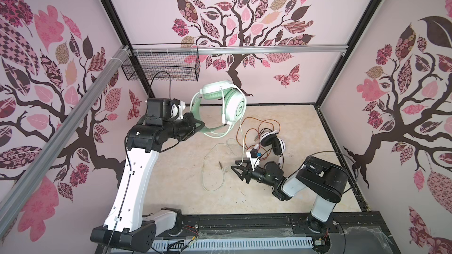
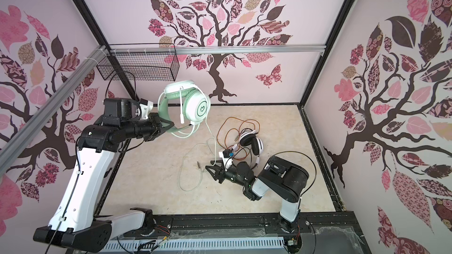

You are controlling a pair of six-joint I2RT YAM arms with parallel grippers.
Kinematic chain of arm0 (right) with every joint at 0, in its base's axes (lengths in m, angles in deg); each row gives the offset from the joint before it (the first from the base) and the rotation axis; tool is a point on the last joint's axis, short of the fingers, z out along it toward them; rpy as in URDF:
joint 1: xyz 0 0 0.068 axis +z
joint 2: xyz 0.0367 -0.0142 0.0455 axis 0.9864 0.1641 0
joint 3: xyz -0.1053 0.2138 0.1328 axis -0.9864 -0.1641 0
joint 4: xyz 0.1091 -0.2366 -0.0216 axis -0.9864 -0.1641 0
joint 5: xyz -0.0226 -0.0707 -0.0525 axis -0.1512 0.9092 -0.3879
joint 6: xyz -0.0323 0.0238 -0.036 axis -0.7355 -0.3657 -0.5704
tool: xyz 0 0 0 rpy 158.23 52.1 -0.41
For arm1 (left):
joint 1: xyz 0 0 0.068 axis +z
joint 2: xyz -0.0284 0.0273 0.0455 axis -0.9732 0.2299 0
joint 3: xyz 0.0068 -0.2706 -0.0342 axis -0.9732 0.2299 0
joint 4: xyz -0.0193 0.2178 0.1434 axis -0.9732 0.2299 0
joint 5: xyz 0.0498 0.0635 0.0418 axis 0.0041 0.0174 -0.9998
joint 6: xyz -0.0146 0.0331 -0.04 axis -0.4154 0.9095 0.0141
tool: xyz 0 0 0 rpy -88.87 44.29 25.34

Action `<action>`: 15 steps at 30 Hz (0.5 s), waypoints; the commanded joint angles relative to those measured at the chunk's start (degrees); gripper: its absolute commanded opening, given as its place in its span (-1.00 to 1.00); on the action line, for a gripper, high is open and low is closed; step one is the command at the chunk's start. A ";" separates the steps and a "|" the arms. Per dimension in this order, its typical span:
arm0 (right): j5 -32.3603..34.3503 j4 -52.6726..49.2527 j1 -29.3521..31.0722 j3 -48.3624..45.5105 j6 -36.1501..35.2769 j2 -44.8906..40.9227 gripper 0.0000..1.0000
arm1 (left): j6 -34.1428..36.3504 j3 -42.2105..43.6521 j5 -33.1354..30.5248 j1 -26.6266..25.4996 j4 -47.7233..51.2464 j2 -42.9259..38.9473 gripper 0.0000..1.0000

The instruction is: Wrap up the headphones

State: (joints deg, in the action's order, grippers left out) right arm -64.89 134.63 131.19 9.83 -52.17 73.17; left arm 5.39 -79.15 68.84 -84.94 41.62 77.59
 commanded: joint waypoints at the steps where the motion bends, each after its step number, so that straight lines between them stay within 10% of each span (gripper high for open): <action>1: -0.76 4.93 0.46 1.07 0.67 2.32 -0.43 | -0.83 -1.39 2.46 0.32 -4.87 -1.33 -1.00; 10: -0.51 3.36 0.69 -2.06 1.68 -0.22 -1.00 | -0.52 -0.64 1.69 0.65 -4.98 -1.29 -1.00; 15: 6.59 -32.54 4.27 -1.37 -2.98 -15.44 -1.00 | 2.11 0.10 -3.00 0.94 -3.76 -0.58 -1.00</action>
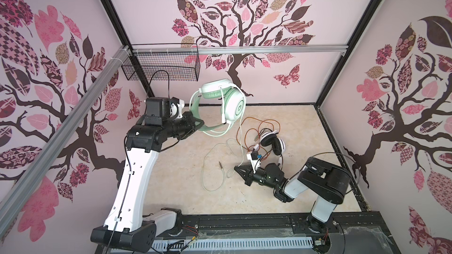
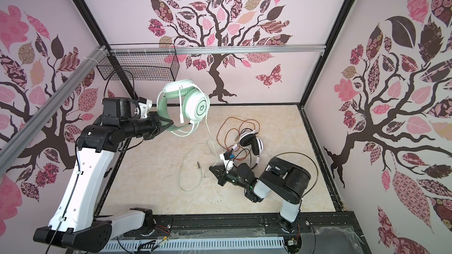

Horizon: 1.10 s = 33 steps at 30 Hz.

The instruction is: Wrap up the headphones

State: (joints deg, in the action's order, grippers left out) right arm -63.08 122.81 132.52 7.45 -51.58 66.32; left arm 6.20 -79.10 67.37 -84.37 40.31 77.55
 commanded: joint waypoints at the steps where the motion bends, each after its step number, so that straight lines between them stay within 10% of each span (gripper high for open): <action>1: 9.43 -31.32 5.37 2.29 -5.86 -12.84 -1.00 | 1.94 0.90 -2.89 0.38 -2.52 -0.50 -1.00; 5: 18.99 -63.33 10.29 8.19 -7.02 -25.05 -1.00 | 3.77 4.98 -10.22 0.39 -2.26 -1.09 -1.00; 12: 23.82 -91.26 11.72 15.93 -6.98 -38.67 -1.00 | 5.03 13.55 -19.45 0.36 -2.73 -2.90 -1.00; 33: 51.60 -123.54 44.79 60.10 -16.69 -25.09 -1.00 | -2.96 20.67 -48.84 -8.77 3.03 -0.16 -1.00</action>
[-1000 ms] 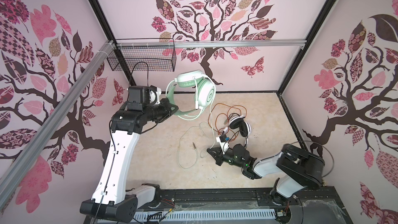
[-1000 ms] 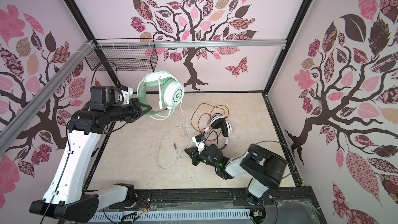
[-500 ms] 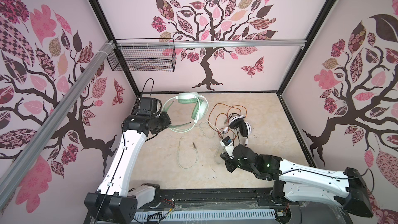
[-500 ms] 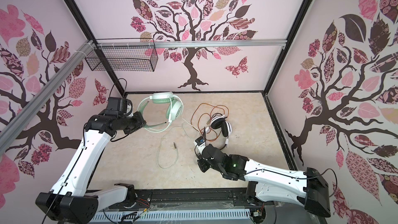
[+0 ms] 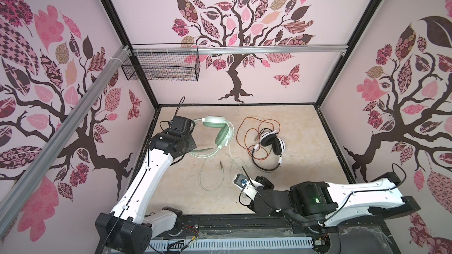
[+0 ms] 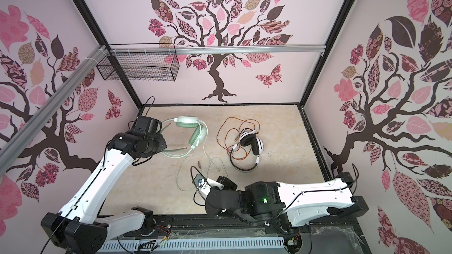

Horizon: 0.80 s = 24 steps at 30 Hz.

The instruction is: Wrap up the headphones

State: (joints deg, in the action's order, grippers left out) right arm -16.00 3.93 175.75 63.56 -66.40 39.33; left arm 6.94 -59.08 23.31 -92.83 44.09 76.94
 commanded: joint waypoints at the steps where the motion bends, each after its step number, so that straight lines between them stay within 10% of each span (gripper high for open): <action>1: 3.40 -4.57 1.73 5.20 -2.40 2.57 -1.00 | -4.65 0.51 -5.36 -0.33 -0.12 0.87 -1.00; 24: -12.36 9.84 -7.11 14.29 -19.88 4.60 -1.00 | -13.09 1.89 -15.05 -18.54 4.56 3.72 -1.00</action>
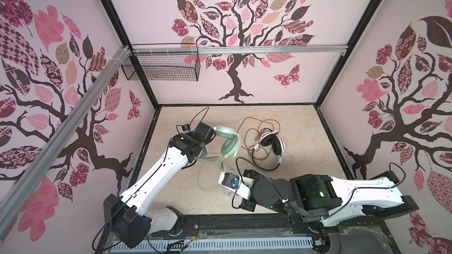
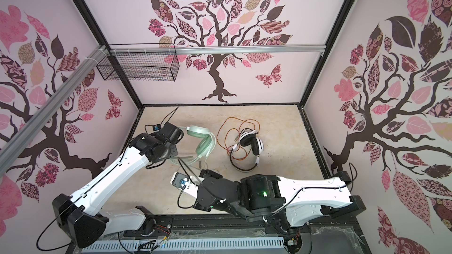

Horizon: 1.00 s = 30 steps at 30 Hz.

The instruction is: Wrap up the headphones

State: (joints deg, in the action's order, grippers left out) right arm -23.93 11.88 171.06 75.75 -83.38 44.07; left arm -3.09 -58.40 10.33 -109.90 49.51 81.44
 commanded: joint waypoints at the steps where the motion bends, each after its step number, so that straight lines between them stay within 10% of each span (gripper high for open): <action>1: -5.25 1.90 -3.62 2.26 -3.43 -0.27 -1.00 | -3.01 1.50 -2.07 -2.26 -0.89 -0.99 -1.00; 9: -15.64 2.81 -17.04 0.91 -6.25 -3.53 -1.00 | 4.76 4.51 0.26 -8.20 -3.08 -3.99 -1.00; 23: -32.87 2.03 -44.43 -1.05 -5.18 -7.20 -1.00 | 21.24 12.92 28.37 -8.56 -15.15 -14.79 -1.00; 30: -29.75 2.74 -46.10 -1.66 -7.41 -3.34 -1.00 | 23.90 12.93 37.00 -8.61 -15.64 -15.15 -1.00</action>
State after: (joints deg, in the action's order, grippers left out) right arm -53.16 14.09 124.89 74.46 -89.96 38.98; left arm 19.23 -46.43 40.68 -118.40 38.19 67.48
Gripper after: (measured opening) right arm 0.061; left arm 0.069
